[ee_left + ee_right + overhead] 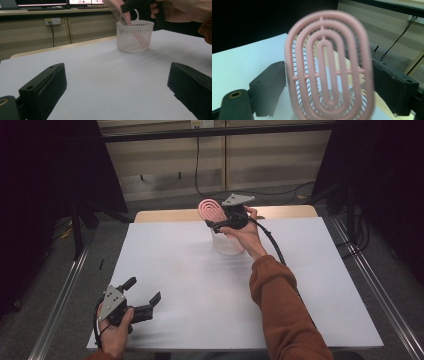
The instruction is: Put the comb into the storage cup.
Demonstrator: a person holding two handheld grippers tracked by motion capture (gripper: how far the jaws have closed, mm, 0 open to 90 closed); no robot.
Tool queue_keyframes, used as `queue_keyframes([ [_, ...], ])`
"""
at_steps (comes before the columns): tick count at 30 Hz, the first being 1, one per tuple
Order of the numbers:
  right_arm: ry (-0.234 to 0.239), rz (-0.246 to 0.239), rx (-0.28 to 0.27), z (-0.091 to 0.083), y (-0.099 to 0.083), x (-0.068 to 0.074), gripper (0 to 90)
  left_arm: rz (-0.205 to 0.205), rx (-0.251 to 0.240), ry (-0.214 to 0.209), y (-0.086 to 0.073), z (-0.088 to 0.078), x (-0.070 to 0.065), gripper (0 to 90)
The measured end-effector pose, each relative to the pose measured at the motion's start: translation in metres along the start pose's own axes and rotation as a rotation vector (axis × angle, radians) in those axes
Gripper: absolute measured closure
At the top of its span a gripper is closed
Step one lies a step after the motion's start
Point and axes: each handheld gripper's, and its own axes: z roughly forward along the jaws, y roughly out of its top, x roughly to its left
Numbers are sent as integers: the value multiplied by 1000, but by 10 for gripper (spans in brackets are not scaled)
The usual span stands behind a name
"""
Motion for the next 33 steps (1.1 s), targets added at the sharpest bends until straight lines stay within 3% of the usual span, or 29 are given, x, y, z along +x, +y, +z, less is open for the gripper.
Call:
queue_keyframes([
  [5, -6, -10, 38, 0, -2, 1, 171, 0, -4, 3, 0, -1, 0, 24],
  [10, 5, 1, 35, -1, -3, -1, 135, 0, -3, 3, 0, 0, 0, 24],
  [17, -18, -4, 2, -11, 1, 1, 94, 2, -3, 1, 0, 0, 0, 24],
  [29, -49, 48, -35, -35, 3, -5, 23, -10, -3, 8, 0, 2, 0, 24],
  [33, -64, 45, -50, -42, 1, -6, 17, -12, 0, 15, 0, 3, 1, 24],
])
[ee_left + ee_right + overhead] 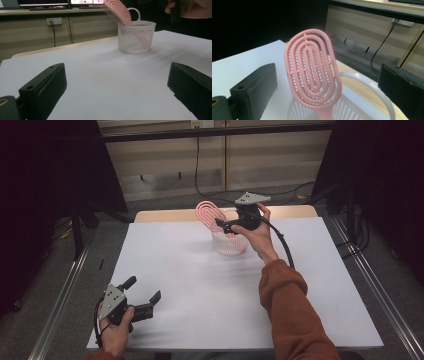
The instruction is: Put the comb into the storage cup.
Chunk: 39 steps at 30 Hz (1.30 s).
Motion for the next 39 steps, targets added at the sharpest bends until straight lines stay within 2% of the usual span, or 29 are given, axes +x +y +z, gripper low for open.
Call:
queue_keyframes([
  [2, -22, 2, -3, -4, 0, 0, 17, 6, 4, 3, 0, 0, 1, 24],
  [6, -40, 13, -21, -13, 0, -2, 19, -3, 3, 3, 0, 0, 1, 24],
  [8, -43, 19, -37, -16, -1, -3, 19, 6, 3, 5, 0, -2, 1, 24],
  [11, -66, 49, -53, -21, -2, -2, 19, 2, 1, 9, -1, -3, 1, 24],
  [12, -83, 53, -60, -22, -3, -2, 21, -2, 0, 11, -1, -3, 1, 23],
  [19, -120, 70, -77, -29, -12, -1, 19, -8, -3, 18, -1, -1, 2, 24],
  [28, -160, 67, -94, -46, -21, 1, 17, 3, -16, 15, 0, -2, 1, 24],
  [35, -195, 77, -112, -61, -28, 3, 2, -7, -34, 19, 2, -4, 1, 24],
  [39, -220, 52, -126, -68, -31, 6, 3, -7, -37, 33, 2, -4, 1, 24],
])
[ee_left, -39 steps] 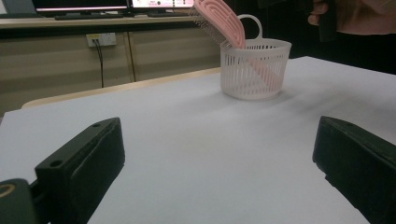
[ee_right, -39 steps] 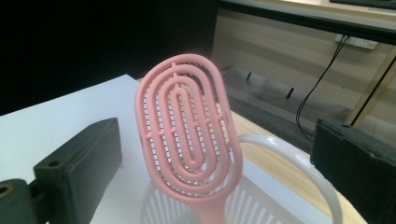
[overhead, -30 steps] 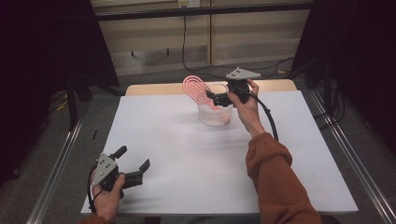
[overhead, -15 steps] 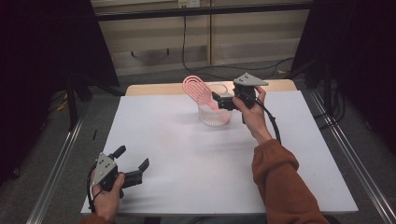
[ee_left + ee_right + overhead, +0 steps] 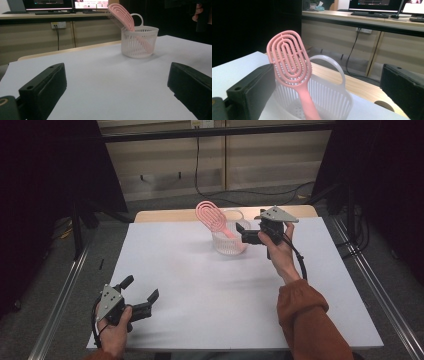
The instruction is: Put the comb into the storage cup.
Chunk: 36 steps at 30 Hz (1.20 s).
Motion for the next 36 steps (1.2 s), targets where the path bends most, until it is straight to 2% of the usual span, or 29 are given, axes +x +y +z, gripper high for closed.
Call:
queue_keyframes([
  [2, -14, -9, -13, -5, -1, 0, 10, 10, 7, 18, 0, 0, 0, 24],
  [7, -25, -22, -36, -17, -2, 1, 9, 2, 0, 17, 0, -1, 0, 24],
  [15, -44, -40, -42, -37, -7, 1, 10, -14, -8, 18, 0, -1, 0, 20],
  [29, -45, -7, -43, -67, -22, 4, 7, -9, -9, 24, 0, -1, 0, 19],
  [36, -58, -16, -42, -81, -30, 6, 8, -10, -9, 24, 0, -1, 0, 19],
])
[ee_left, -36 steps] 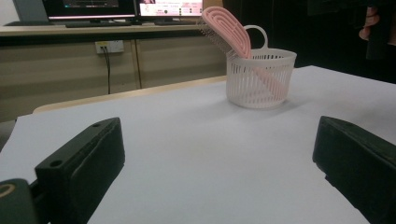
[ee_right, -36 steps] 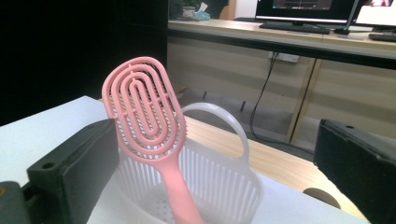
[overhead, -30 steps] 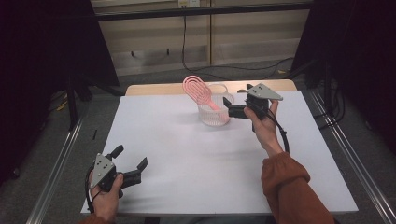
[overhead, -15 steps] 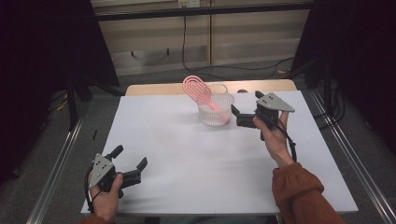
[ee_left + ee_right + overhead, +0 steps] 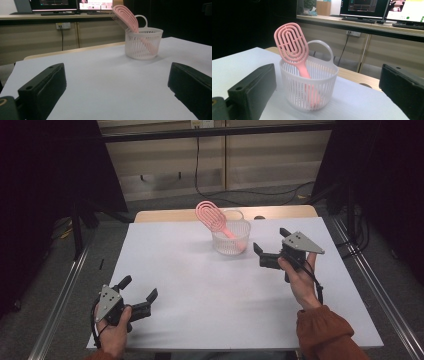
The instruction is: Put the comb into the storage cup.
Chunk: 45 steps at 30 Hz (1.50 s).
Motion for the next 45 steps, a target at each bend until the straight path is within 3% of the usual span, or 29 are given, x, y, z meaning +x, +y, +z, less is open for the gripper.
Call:
queue_keyframes([
  [8, -20, 25, -6, -18, -9, -7, 7, -4, -3, 5, 0, 0, -1, 22],
  [24, -53, 14, -24, -55, -19, -7, 8, -27, -7, 18, 0, -3, -1, 20],
  [27, -56, 50, -14, -62, -22, -7, 8, -24, 1, 27, 0, -3, -1, 20],
  [45, -117, 31, 7, -97, -45, -13, 5, -53, -16, 50, 1, -8, 1, 18],
])
